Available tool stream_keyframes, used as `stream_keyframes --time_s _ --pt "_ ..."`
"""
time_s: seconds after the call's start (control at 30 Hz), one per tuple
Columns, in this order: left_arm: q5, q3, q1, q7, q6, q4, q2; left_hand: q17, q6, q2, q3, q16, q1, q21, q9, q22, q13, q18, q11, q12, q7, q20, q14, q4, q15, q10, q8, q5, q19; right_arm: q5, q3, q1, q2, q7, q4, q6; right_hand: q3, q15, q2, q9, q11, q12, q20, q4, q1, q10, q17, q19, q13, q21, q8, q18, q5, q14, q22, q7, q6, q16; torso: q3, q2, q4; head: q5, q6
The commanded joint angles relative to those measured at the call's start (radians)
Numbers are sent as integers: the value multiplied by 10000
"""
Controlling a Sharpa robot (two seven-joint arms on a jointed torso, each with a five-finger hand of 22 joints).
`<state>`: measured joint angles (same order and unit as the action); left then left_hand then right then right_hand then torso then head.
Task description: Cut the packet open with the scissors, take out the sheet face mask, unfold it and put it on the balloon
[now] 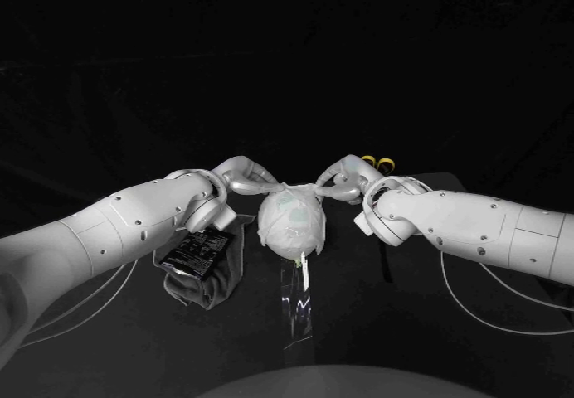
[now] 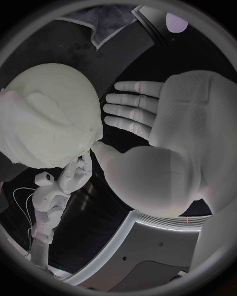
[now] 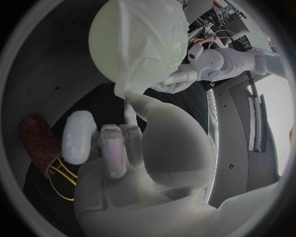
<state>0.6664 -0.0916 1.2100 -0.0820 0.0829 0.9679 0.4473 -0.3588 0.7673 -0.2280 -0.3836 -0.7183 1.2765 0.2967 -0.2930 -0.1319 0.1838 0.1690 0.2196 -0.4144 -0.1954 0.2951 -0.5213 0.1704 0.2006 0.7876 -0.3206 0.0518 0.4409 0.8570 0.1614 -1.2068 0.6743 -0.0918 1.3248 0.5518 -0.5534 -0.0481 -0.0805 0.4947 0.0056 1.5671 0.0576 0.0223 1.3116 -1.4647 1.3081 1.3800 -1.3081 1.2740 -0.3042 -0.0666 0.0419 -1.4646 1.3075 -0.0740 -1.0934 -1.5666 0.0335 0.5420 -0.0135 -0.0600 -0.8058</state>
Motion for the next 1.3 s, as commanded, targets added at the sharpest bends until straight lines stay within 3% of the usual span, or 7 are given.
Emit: stream_keyframes --time_s 0.03,0.2,0.47,0.6,0.67,0.77,1.3 --pt "-51 7 -4 53 -503 -15 -49 9 -40 21 110 -24 155 -72 30 34 -18 -167 0 5 -46 -26 76 6 11 -68 66 -41 -85 85 -6 -2 -9 36 21 -17 -52 -83 101 93 -67 37 -42 10 -18 -1061 2627 11 -2627 -11 -65 -97 67 -1062 430 20 -56 -42 2 5 -10 -6 -13" --pt "-28 6 -35 56 -607 -39 -96 4 76 282 143 -96 591 -168 58 94 -36 -162 -2 -64 -1 -32 141 -63 16 -100 85 -40 -122 86 -6 -2 -14 34 26 -18 -52 -83 101 93 -67 37 -42 10 -18 -1061 2627 11 -2627 -11 -65 -97 67 -1062 430 20 -56 -42 -1 2 -15 0 -13" --pt "-57 6 -53 -65 -685 -70 -104 -1 1137 1041 -321 -250 1531 -190 -38 130 -26 -91 -100 -303 512 -46 81 -353 -56 145 -320 -37 -2 86 -6 -2 -11 29 32 -7 -52 -83 101 93 -67 37 -42 10 -18 -1061 2627 11 -2627 -11 -65 -97 67 -1062 430 20 -56 -42 6 2 -5 -28 -34" --pt "-113 6 -55 -187 -502 -81 -107 -18 1875 1362 -601 -382 1926 -32 -168 71 23 13 -280 -534 704 -57 -123 -579 -178 542 -683 -34 312 86 -6 -2 -6 26 30 -3 -52 -83 101 93 -67 37 -42 10 -18 -1061 2627 11 -2627 -11 -65 -97 67 -1062 430 20 -56 -42 -2 0 -5 -24 -25" --pt "-141 6 -56 -241 -387 -85 -111 -35 2249 1497 -720 -522 2100 84 -296 26 96 134 -498 -793 714 -66 -413 -765 -332 985 -935 -37 547 86 -6 -2 -4 25 29 0 -52 -83 101 93 -67 37 -42 10 -18 -1061 2627 11 -2627 -11 -65 -97 67 -1062 430 20 -56 -42 -4 0 -7 -16 -39" --pt "-212 6 -57 -326 -174 -91 -114 -34 2320 1532 -804 -626 2117 191 -373 -16 141 177 -640 -963 693 -89 -685 -858 -433 1269 -1034 -37 761 88 -6 -2 3 21 30 -2 -52 -83 101 93 -67 37 -42 10 -18 -1061 2627 11 -2627 -11 -65 -97 67 -1062 430 20 -56 -42 0 -2 -7 -14 -38" --pt "-560 7 -58 -499 593 -126 -84 8 2189 1523 -1106 -896 1878 542 -756 -164 364 177 -936 -1584 635 -171 -1293 -1027 -664 1649 -1316 -37 1421 150 -5 -2 48 -44 -19 41 -74 -84 96 105 -69 37 -44 24 -43 -1061 2627 18 -2627 -2 -78 -95 67 -1062 439 23 -52 -42 0 -5 -8 -16 -33"
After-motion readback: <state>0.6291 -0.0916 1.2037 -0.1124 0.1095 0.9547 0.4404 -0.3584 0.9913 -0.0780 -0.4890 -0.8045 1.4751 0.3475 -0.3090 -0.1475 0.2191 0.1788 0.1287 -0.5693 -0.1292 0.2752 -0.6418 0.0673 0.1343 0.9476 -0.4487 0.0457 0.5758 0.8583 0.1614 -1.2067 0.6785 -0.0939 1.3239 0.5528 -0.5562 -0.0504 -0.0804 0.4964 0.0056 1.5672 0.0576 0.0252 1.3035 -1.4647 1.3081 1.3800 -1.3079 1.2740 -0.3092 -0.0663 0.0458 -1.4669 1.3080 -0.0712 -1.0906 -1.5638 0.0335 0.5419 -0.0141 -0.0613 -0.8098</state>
